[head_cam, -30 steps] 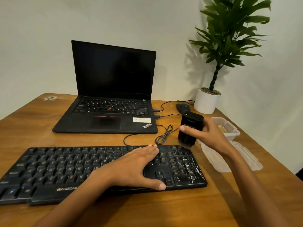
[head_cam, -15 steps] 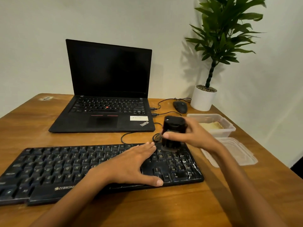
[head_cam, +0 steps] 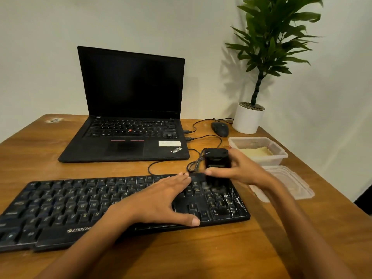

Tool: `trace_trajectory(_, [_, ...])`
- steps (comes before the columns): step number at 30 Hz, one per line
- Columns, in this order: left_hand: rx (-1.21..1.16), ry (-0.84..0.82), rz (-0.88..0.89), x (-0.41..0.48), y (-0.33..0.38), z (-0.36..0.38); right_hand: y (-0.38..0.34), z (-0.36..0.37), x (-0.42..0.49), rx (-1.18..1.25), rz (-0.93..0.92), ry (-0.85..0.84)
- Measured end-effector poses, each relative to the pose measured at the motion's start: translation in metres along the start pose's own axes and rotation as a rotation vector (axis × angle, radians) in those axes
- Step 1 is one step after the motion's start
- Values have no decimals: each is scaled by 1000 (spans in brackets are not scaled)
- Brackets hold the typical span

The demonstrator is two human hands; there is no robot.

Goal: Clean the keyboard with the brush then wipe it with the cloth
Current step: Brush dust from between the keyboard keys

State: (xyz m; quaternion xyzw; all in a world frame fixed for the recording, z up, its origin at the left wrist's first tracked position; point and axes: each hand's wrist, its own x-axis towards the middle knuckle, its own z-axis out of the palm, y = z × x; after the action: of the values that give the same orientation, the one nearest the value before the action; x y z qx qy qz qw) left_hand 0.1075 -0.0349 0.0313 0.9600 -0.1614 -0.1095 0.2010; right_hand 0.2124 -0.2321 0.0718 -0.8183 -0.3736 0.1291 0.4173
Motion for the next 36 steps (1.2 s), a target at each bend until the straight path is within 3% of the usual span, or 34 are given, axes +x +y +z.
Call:
trace_trajectory(3, [1, -1, 3, 2, -2, 0, 7, -27, -9, -32, 69, 68])
trace_trajectory(9, [-12, -1, 6, 2, 0, 0, -6, 2, 1, 32, -25, -43])
trace_trajectory(13, [2, -6, 8, 1, 0, -1, 0, -4, 8, 95, -43, 207])
trace_trajectory(17, [-1, -16, 8, 1, 0, -1, 2, 2, 8, 113, -36, 101])
trace_trajectory(21, [-3, -10, 5, 1, -1, 0, 6, 2, 10, 123, -69, 206])
trace_trajectory(24, [-8, 0, 10, 1, -1, 0, 2, 7, 9, 130, -7, 54])
trace_trajectory(28, [10, -3, 9, 1, -1, 0, 0, 5, 14, 72, -43, 201])
trace_trajectory(32, [1, -7, 10, 0, 0, -1, 1, 4, 6, 96, 18, 111])
trace_trajectory(36, [30, -2, 5, 1, 2, -1, 3, -11, 0, -50, 22, 293])
